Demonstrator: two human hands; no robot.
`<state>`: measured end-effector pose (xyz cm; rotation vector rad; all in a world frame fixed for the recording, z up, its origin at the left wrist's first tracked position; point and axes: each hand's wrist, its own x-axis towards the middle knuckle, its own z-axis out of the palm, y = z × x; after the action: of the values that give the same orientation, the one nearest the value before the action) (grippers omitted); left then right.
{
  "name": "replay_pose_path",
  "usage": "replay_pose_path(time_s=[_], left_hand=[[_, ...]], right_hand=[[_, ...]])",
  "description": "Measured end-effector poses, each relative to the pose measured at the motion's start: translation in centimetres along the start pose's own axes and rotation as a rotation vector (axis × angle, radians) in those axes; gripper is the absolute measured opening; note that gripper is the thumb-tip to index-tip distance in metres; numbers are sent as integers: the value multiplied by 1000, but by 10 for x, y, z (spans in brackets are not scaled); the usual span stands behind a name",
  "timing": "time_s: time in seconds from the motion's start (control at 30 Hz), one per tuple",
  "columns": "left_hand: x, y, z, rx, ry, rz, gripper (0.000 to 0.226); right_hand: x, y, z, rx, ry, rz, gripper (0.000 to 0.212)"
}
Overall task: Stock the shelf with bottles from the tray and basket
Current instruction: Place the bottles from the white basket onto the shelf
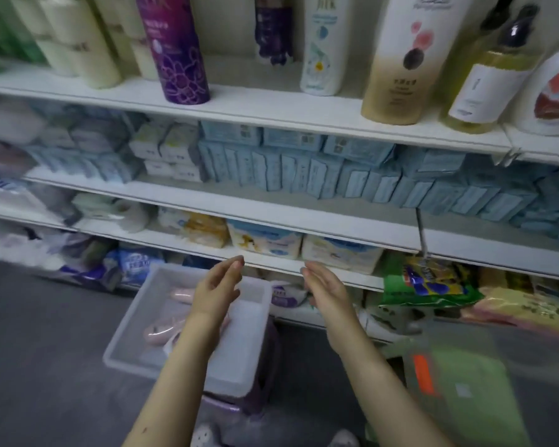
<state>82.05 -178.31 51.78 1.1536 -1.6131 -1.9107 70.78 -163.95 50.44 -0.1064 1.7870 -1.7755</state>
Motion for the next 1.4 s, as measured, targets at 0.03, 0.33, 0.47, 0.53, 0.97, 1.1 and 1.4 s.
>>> replay_pose_path(time_s=[0.03,0.33,0.47,0.53,0.97,1.1,1.4], left_hand=[[4,-3,-21,12,9,-34,25],[47,-43,-181,139,-19,-205,29],[53,-66,-218,176,-54,-281,20],[56,-80,-232,227,-77,-319,16],[155,-210,-238,478,-176,-509,58],[183,-250,-237,421,-175,-544,67],[214,-289,-231,337,-178,-638,42]], right_hand=[[-1,11,21,0,-7,25,24],[-18,109,169,5,58,305,26],[-26,144,193,-34,107,381,29],[-29,159,199,-60,127,424,28],[62,272,215,-292,63,664,46],[88,315,223,-280,51,716,57],[130,359,239,-180,38,741,38]])
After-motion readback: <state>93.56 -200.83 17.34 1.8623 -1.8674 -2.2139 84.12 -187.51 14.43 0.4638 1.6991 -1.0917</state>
